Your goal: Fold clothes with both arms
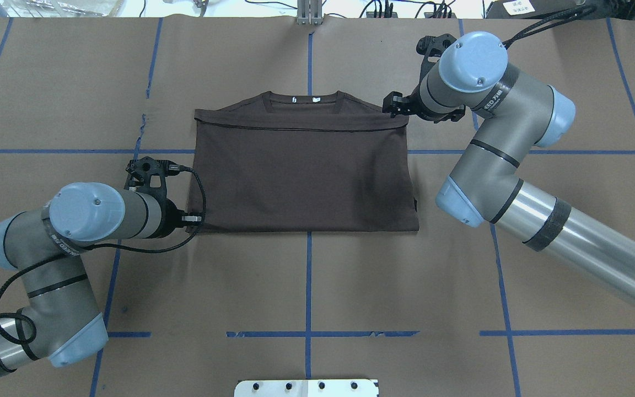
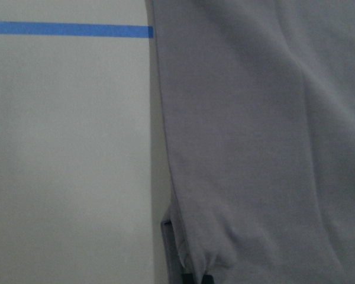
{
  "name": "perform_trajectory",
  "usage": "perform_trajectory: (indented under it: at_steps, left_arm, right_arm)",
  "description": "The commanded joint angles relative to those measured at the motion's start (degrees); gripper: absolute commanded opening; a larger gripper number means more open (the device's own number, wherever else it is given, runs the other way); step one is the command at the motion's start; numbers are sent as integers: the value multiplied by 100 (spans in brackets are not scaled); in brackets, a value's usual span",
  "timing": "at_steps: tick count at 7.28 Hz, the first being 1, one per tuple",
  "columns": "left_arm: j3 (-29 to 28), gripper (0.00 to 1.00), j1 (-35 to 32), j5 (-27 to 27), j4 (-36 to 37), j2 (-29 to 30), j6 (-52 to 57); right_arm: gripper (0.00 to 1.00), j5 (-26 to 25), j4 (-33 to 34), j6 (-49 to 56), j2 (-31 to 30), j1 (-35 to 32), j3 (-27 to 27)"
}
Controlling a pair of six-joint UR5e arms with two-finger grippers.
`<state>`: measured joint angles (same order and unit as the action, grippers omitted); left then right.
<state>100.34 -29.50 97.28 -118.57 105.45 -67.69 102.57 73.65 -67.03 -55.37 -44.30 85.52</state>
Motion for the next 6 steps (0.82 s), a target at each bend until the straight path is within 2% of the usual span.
perform_trajectory:
  at_steps: [1,2,4,6]
  left_arm:
    - [-345,0,-588,-69,-26,-16,911]
    - [-696,0,-1140,-69,-61,98,1533]
    - [-1862,0,-1934,-69,-114,877,2241]
    - [-3547,0,-2269,-121,-996,1887,2190]
  right_arm:
    - [100,0,0,-3,0,9,0]
    - [100,0,-9,-47,9,18,8]
    - [100,0,-9,-73,0,18,17]
    - [100,-9,-9,-100,18,18,17]
